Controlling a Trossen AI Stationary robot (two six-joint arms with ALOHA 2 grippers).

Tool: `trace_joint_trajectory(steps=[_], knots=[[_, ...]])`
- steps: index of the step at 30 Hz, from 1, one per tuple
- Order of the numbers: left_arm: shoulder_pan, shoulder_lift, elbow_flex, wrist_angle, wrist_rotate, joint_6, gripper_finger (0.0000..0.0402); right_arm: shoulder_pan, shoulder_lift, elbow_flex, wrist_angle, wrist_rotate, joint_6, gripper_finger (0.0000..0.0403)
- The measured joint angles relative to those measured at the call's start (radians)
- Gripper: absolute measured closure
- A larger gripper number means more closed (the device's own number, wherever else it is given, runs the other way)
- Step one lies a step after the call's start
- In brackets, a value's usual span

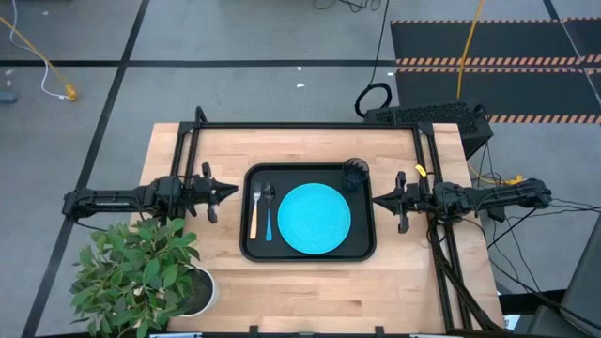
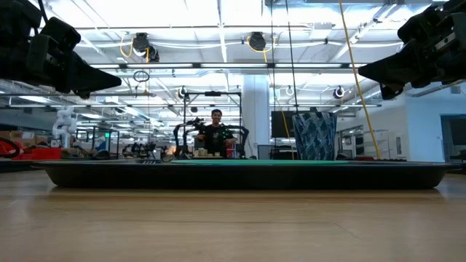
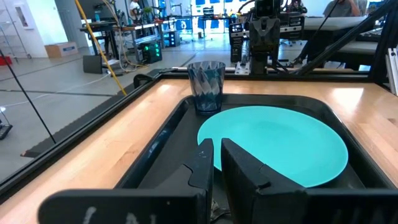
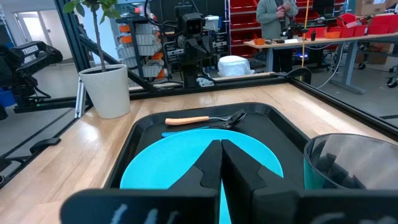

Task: Pick and place plate/cup/fork/spoon on tray
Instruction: Return to Home Position

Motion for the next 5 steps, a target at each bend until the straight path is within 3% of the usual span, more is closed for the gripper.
trace_joint_trajectory(steps=[5], knots=[[0.000,0.000,0.000,0.000,0.000,0.000,0.0366,0.000,0.000,0.000,0.000,0.000,0.000,0.0403]])
